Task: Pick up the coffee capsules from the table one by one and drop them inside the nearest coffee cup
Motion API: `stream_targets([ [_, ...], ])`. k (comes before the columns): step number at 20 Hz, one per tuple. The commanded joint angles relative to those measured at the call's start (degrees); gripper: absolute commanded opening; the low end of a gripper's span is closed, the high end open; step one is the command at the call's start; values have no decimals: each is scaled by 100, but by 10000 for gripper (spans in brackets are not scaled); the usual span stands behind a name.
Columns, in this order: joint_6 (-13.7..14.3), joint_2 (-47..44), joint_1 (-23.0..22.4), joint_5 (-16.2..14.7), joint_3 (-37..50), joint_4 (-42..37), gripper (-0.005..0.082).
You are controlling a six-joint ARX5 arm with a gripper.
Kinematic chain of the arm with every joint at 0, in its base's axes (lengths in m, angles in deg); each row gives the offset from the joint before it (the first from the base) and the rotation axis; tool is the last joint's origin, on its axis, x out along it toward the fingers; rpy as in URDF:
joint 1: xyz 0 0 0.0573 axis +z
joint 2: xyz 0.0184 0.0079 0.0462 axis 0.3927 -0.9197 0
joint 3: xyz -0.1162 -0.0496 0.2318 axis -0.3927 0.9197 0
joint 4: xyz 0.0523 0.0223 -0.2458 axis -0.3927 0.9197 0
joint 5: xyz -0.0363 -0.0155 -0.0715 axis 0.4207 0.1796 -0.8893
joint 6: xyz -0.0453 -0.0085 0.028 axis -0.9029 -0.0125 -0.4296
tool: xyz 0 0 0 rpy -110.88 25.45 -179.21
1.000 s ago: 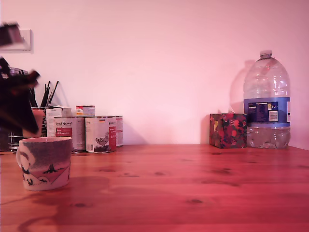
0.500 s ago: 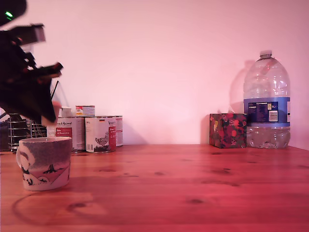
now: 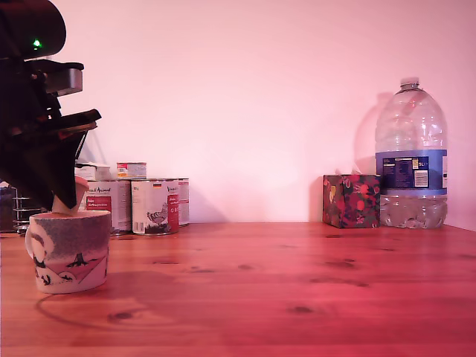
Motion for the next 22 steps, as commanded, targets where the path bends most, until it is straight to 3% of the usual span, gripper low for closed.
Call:
stream_targets([
  [1, -17, -33, 22, 7, 17, -4, 216],
  [9, -9, -33, 24, 11, 17, -24, 223],
  [10, 20, -33, 28, 11, 17, -31, 283],
  [12, 28, -33, 55, 17, 17, -85, 583],
  [13, 28, -33, 59, 52, 17, -133, 690],
  [14, 26, -33, 59, 81, 17, -179, 710],
  [19, 28, 24, 59, 166, 17, -227, 706],
  [22, 28, 199, 59, 164, 20, -273, 597],
])
